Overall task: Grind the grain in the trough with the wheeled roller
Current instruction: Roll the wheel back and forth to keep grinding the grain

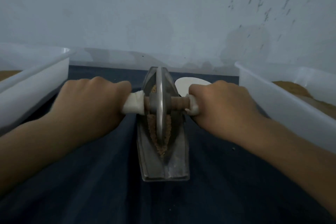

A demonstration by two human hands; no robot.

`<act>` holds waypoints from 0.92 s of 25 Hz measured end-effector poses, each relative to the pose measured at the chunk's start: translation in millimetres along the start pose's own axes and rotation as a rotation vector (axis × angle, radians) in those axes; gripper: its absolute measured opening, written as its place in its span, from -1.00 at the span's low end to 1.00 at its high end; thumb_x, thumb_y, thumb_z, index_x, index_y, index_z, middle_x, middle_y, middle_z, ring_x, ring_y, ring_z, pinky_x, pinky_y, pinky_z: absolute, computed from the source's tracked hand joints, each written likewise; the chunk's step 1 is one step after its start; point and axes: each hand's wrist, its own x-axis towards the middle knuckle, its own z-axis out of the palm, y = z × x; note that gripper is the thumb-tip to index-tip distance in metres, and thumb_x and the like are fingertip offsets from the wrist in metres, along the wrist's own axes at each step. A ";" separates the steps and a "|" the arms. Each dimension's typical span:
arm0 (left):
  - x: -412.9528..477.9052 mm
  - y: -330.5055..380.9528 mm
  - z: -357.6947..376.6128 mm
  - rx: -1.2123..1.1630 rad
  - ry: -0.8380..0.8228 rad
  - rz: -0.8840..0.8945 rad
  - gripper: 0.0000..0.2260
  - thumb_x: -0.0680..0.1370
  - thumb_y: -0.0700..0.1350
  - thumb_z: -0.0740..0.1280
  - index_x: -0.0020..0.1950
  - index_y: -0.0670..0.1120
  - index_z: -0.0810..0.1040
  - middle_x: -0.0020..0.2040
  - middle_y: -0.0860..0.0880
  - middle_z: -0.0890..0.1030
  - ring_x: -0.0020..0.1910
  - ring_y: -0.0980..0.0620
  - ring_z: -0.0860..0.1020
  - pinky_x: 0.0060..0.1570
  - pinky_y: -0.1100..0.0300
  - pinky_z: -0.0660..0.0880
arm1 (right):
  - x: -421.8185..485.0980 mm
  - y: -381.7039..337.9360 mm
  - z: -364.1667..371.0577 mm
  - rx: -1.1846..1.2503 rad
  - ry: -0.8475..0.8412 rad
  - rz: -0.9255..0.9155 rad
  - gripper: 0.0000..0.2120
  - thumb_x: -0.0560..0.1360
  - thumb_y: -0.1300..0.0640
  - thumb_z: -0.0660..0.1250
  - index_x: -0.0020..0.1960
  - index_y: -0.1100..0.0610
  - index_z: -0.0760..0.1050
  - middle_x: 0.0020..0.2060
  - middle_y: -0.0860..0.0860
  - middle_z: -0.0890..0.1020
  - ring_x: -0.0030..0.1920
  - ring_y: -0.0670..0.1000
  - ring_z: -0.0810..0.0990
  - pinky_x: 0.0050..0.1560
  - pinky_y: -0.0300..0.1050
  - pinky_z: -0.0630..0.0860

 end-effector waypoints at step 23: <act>35.9 -4.7 -15.3 0.061 -0.277 0.040 -0.81 0.33 0.18 0.28 -0.08 0.24 0.45 -0.35 0.14 0.36 -0.43 0.12 0.36 -0.45 0.25 0.24 | -5.5 6.3 19.8 0.084 -0.081 0.089 -0.84 0.31 -0.14 0.22 -0.32 -0.08 0.32 -0.52 -0.14 0.21 -0.57 0.01 0.25 -0.46 -0.30 0.06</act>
